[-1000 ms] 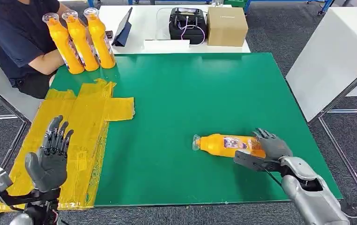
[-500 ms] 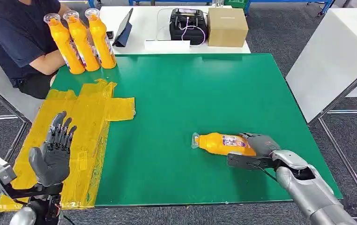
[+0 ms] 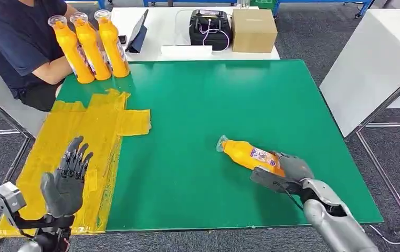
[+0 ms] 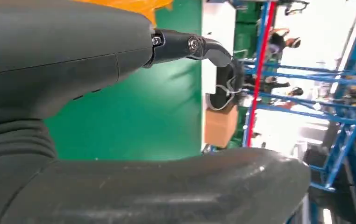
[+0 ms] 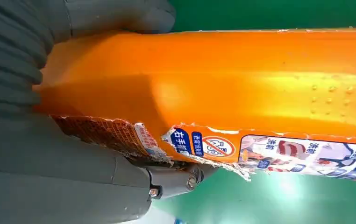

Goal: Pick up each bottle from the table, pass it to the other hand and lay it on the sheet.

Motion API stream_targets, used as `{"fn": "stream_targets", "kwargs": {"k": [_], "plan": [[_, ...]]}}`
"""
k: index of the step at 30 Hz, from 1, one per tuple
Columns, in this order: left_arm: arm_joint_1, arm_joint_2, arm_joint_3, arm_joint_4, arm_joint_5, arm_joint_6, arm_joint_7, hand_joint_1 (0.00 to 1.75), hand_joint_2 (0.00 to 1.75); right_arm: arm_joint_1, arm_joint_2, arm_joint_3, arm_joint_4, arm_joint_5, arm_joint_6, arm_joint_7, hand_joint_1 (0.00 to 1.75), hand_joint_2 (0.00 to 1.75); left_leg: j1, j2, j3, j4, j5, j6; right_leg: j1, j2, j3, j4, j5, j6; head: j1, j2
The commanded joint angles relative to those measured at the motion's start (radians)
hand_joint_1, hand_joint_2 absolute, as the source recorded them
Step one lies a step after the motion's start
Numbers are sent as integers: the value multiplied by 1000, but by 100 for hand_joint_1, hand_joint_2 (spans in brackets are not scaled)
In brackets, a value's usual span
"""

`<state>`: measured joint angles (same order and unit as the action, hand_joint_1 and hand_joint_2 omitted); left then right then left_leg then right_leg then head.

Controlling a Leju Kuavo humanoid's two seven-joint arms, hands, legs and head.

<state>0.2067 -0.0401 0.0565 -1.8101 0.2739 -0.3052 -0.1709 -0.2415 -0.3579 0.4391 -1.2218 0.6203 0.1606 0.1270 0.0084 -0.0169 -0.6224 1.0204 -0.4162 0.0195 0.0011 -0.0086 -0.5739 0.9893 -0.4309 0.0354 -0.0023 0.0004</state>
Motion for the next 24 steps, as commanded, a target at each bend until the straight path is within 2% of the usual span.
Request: {"fn": "stream_targets", "kwargs": {"k": [1, 2, 3, 4, 5, 7, 10, 13, 17, 22, 23, 24], "plan": [[36, -32, 5, -30, -113, 43, -41, 0, 0, 135, 140, -174, -193, -140, -33, -110, 175, 175, 0, 2, 3, -1, -1, -1, 0, 1, 3, -1, -1, 0, 0, 0], [59, -51, -7, -52, -127, 39, -46, 0, 0, 177, 157, -194, -301, -175, -41, -122, 175, 175, 0, 1, 1, -1, -1, -1, 0, 0, 2, -1, -1, 0, 0, 0], [97, -78, -24, -78, -100, 26, -47, 0, 0, 248, 204, -245, -455, -311, -35, -151, 175, 175, 0, 1, 2, -1, -2, -1, 0, 1, 2, 0, -2, -1, 0, 0], [128, -107, -36, -100, -109, 45, -62, 0, 0, 304, 224, -261, -561, -370, -32, -163, 175, 175, 0, 2, 1, 0, -2, -1, 0, 1, 1, 0, -2, -1, 0, 0], [157, -131, -59, -116, -84, 39, -80, 0, 175, 353, 243, -270, -642, -421, -34, -178, 175, 175, 0, 2, 1, 1, -3, -1, 0, 2, 1, 1, -3, -1, 1, 0], [201, -138, -147, -131, -46, 33, -109, 0, 175, 419, 249, -248, -728, -436, -37, -193, 175, 175, -1, 3, 1, 1, -5, -1, 0, 2, 2, 2, -5, -1, 0, 0], [219, -105, -256, -145, -52, 86, -147, 0, 175, 436, 241, -186, -718, -404, -44, -218, 175, 175, -1, -3, 0, 0, -4, -1, -1, -3, 1, 0, -5, 0, -1, 0], [209, -64, -327, -152, -69, 147, -178, 0, 175, 447, 256, -93, -715, -353, -72, -240, 175, 175, 0, -2, -3, 0, -4, -1, 0, -1, -2, 0, -5, 0, 0, 0], [203, -38, -364, -147, -47, 149, -179, 0, 175, 442, 251, -13, -714, -325, -84, -242, 175, 175, -1, -1, -1, -1, -5, -1, -1, 1, -1, 0, -5, 0, 0, 0], [189, 23, -494, -141, -71, 196, -204, 0, 175, 388, 226, 193, -651, -256, -107, -213, 175, 175, 0, 1, 0, -1, -5, -2, 0, 2, 0, -1, -4, 0, 0, 0], [184, 34, -514, -141, -75, 210, -210, 0, 175, 378, 221, 214, -639, -247, -107, -210, 175, 175, 0, 4, 4, -2, -7, -2, -1, 4, 3, -2, -6, -1, 0, 0], [180, 44, -532, -141, -73, 218, -212, 0, 175, 372, 220, 232, -631, -223, -114, -206, 175, 175, 0, 1, 0, -1, -5, -1, -1, 2, -1, -1, -4, 0, 0, 0]]}}
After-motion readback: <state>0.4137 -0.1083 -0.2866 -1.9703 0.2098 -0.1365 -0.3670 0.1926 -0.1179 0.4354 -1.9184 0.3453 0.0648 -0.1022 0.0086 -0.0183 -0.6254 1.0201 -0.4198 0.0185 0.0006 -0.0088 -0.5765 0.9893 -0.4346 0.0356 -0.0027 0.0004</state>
